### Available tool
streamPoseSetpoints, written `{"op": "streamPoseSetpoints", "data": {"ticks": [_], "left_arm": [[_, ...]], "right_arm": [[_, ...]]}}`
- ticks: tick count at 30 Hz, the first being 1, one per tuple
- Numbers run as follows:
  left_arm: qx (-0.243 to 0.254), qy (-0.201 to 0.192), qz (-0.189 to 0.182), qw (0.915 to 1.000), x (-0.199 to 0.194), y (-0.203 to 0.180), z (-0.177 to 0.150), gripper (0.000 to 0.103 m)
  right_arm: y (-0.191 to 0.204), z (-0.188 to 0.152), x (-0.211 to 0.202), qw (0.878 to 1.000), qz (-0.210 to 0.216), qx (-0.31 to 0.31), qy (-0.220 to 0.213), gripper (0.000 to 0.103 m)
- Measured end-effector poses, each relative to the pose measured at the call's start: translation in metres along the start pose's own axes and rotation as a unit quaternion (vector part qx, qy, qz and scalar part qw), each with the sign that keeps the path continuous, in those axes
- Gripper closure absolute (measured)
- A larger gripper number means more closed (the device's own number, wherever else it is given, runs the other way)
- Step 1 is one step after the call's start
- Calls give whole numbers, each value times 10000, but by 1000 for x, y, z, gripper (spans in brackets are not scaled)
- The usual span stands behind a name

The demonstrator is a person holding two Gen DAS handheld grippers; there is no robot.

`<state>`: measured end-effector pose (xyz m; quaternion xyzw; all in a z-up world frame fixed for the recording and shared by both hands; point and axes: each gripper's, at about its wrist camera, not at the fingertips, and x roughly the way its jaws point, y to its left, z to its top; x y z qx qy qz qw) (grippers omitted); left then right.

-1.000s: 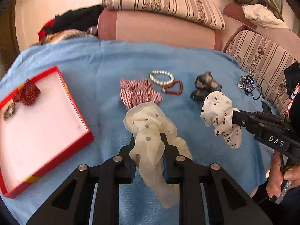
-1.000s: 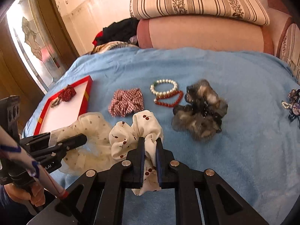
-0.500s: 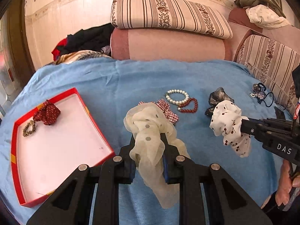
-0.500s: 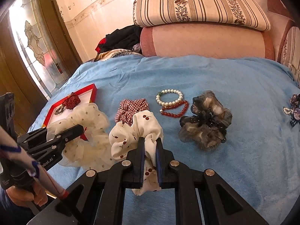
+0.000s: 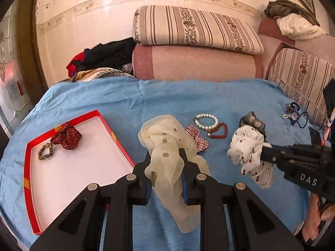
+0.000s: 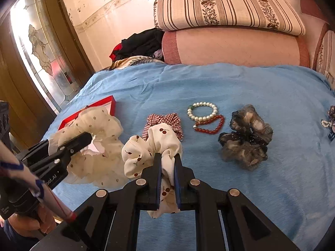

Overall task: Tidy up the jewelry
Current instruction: 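Carry cream scrunchie in left tool and white scrunchie in right tool toward tray, then lower both scrunchies into red tray and open left and right tools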

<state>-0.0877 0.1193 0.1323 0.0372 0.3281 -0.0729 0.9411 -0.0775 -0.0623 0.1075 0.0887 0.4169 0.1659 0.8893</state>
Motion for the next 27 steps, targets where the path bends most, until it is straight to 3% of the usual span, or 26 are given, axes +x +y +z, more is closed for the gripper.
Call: {"op": "streamPoseSetpoints", "data": {"ticks": [10,27], "left_arm": [[-292,-142,-40,9995,-10,22,9,82],[-910,-296,97,9954,-24,70,17,82]], "right_arm": [[15,7,3,9997,139,201,46,92],[79,36,16,9990,289,-321,57,92]]}}
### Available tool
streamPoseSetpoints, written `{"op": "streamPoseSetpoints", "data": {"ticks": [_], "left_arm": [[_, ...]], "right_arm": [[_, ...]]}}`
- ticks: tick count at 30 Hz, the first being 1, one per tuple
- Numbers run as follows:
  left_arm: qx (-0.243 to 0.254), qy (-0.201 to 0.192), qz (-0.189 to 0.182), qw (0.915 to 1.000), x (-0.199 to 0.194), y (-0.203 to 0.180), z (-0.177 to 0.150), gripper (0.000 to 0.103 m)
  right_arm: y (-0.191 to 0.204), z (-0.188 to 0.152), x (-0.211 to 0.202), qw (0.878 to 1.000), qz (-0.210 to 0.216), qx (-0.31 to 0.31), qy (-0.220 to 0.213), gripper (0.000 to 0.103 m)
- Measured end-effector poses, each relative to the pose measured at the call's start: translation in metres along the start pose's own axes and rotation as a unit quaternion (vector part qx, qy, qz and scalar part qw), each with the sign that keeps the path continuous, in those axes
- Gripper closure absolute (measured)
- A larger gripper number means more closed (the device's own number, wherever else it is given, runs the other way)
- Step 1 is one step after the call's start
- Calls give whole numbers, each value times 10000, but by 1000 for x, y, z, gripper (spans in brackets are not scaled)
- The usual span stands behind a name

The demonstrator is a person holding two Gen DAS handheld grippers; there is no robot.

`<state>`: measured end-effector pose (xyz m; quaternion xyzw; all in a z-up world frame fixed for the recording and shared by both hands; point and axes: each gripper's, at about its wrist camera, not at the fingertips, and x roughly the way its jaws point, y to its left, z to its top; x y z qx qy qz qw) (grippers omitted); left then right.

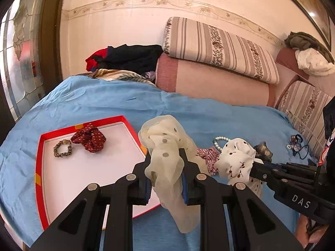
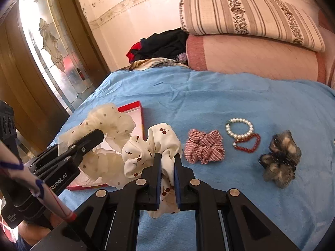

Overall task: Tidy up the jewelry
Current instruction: 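Lower both scrunchies into red tray and open left and right tools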

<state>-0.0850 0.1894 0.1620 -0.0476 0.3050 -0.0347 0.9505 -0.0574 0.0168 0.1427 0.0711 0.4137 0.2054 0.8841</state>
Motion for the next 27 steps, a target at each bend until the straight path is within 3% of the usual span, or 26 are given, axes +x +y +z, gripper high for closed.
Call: {"op": "streamPoseSetpoints", "data": {"ticks": [12,20,27], "left_arm": [[-784,-15,485,9957,4,80,11,82],[-1645,381,957,9810,32,159,7,82],[-2023,620,1061,9716,48,193,-3,82]], "right_arm": [[51,22,39,9988,272,-360,180,92],[84,40,83,9977,374,-440,352,92],[98,54,130,9971,380,-366,551,92]]}}
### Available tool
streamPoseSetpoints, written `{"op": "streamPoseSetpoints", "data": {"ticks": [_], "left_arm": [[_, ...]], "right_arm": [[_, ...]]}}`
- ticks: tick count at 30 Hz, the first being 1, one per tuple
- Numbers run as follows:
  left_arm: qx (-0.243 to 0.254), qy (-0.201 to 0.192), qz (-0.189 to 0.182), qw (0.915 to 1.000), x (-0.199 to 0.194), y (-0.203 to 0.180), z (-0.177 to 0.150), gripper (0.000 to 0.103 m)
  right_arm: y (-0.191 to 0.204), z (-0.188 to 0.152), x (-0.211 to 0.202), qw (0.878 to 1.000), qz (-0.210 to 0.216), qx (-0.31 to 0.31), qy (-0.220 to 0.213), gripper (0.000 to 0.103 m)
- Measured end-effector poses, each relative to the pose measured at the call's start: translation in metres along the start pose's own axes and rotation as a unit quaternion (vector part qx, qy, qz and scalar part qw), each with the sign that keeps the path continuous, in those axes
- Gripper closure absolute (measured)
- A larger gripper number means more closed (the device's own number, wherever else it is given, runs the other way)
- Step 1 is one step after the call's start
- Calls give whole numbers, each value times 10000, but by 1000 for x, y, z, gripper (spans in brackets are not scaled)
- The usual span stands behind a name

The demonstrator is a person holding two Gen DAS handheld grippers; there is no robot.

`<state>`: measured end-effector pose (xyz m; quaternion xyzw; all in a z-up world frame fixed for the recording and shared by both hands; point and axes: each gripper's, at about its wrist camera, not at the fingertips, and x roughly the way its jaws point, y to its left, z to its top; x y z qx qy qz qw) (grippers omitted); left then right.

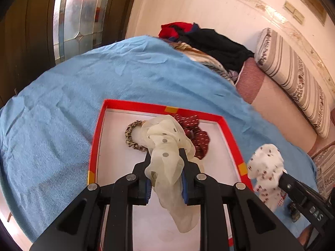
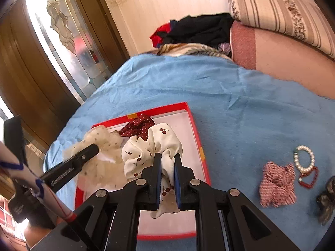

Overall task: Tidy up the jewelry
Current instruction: 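Lower both scrunchies into red tray and open left and right tools, then withdraw both tools from tray back toward remaining accessories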

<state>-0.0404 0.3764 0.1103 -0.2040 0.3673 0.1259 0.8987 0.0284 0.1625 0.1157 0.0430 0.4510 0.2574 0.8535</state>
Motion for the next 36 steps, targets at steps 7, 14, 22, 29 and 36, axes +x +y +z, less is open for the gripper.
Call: {"op": "streamPoseSetpoints", "data": {"ticks": [7,14,22,29,36], "left_arm": [[-128,96,122,9998,17,7,4,82],[-206,197,248,9993,30,9,6,82],[-236,255,462,9983,38,9,6,81],[-207,113,585,9980,33,5,7,60],[-150,-248,592,9978,16,-9,10,58]], "right_arm": [[-3,10,45,9994,-94,176,293,92],[-9,14,76,9983,-168,230,503,91],[-12,13,98,9970,-216,250,701,86],[-21,13,91,9971,-122,428,617,61],[-28,16,58,9978,10,550,362,61]]}}
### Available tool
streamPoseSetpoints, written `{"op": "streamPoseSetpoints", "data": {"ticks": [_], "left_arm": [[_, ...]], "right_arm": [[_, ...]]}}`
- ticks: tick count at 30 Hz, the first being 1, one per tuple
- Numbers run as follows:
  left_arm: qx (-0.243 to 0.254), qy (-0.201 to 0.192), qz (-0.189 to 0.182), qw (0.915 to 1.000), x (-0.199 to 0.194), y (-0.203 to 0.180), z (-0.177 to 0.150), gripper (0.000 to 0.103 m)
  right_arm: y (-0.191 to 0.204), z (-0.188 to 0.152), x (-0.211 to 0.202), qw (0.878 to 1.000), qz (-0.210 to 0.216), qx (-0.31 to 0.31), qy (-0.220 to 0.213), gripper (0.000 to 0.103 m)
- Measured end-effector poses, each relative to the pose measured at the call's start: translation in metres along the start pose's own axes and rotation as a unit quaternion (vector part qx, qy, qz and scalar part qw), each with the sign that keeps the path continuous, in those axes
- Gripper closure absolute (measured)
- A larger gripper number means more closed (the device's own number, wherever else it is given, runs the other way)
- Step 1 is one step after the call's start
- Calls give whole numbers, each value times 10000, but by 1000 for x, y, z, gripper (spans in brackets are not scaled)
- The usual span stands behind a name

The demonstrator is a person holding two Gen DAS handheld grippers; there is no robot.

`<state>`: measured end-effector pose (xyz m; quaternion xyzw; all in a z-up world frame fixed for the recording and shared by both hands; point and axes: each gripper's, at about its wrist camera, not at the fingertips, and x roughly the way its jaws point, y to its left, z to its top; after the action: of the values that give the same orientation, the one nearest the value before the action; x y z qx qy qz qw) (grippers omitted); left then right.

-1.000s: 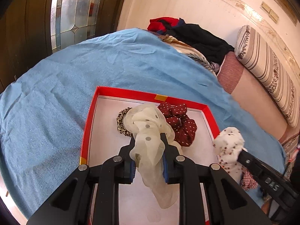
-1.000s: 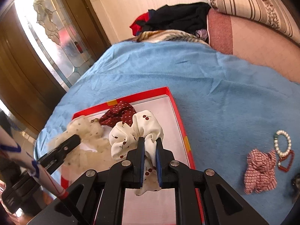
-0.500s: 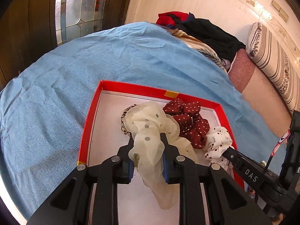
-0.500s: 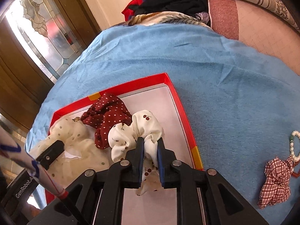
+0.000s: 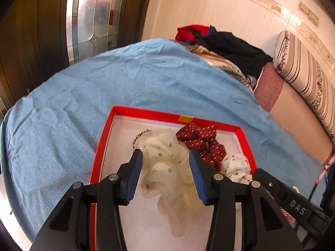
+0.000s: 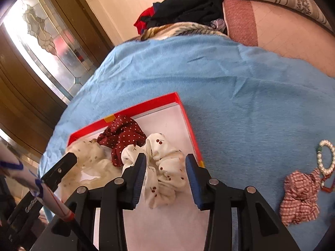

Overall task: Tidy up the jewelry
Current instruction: 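Withdraw both tools from tray back toward remaining accessories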

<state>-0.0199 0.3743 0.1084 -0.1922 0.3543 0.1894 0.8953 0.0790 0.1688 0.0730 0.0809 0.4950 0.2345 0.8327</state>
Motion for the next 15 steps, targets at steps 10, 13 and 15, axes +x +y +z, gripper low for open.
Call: {"op": "streamPoseSetpoints", "data": {"ticks": [10,13,15], "left_arm": [[520,-530,-247,9969,-43,-36,-16,58],[784,-647,-533,9934,-71,-61,-33,58],[961,-657,-690,9908,-87,-77,-45,58]], "right_arm": [[-48,-52,-98,9980,182,431,-418,61],[-69,-79,-143,9965,60,519,-653,61],[-84,-95,-176,9953,-48,551,-800,61]]}}
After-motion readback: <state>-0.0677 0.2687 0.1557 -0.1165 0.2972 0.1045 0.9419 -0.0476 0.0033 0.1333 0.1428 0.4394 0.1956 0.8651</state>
